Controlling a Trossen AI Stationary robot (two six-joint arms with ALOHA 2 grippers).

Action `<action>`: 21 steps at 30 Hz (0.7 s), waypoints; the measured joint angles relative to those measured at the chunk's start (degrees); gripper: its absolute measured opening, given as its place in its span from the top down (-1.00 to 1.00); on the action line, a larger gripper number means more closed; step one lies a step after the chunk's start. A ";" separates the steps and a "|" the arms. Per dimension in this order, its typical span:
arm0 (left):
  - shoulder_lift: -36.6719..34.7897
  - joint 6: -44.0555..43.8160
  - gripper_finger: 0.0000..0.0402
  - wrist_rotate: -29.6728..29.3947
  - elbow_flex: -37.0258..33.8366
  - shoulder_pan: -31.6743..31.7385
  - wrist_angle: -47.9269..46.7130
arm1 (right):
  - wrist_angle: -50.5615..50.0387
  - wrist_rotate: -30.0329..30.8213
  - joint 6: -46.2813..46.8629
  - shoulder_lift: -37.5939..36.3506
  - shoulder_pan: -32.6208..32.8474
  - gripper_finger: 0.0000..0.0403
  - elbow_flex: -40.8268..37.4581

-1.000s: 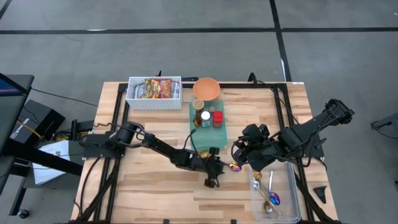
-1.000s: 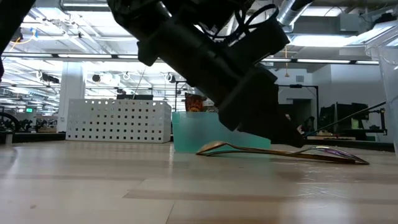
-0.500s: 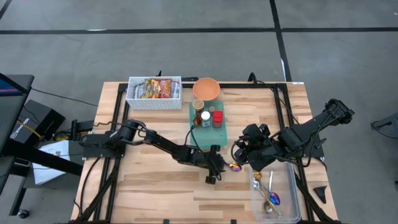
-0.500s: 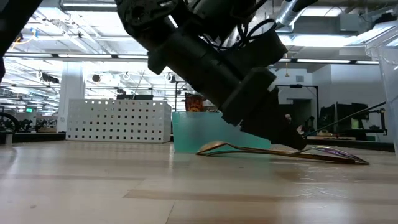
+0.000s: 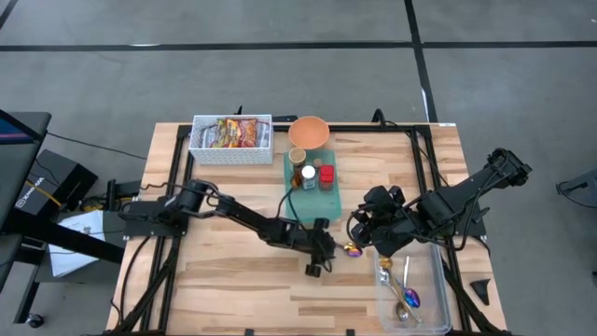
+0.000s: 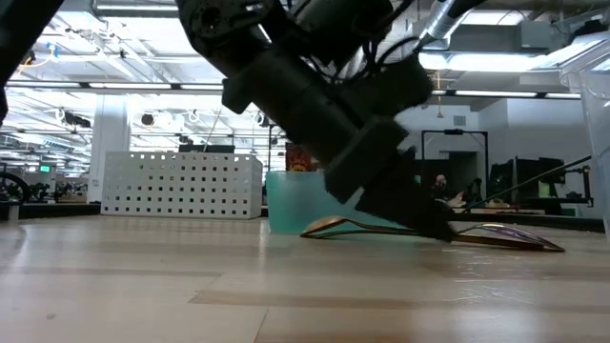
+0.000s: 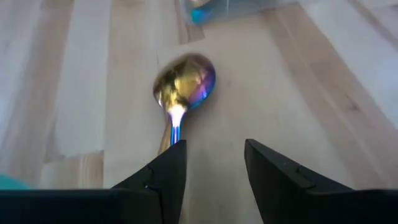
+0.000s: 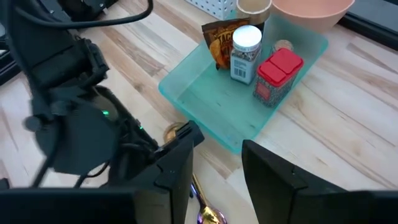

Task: Pick & Place Food Item
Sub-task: Put the blue spoon into the transparent bin

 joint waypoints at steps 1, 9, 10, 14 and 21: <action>-0.12 0.04 0.23 -1.05 0.00 -0.30 0.39 | 0.00 0.02 0.16 0.00 0.06 0.34 0.00; -0.17 5.66 0.23 -10.49 0.00 -2.90 -0.04 | 0.87 0.02 0.26 0.02 0.09 0.34 0.00; -0.17 6.51 0.23 -10.90 0.00 -2.95 -0.05 | 0.85 0.02 0.26 0.02 0.09 0.34 0.00; 0.34 8.92 0.23 -8.29 0.42 -2.42 -0.12 | 0.86 0.02 0.28 0.02 0.09 0.34 0.00; 6.41 12.58 0.23 -8.26 12.24 -0.72 -6.92 | 0.88 0.02 1.78 0.02 0.09 0.34 0.00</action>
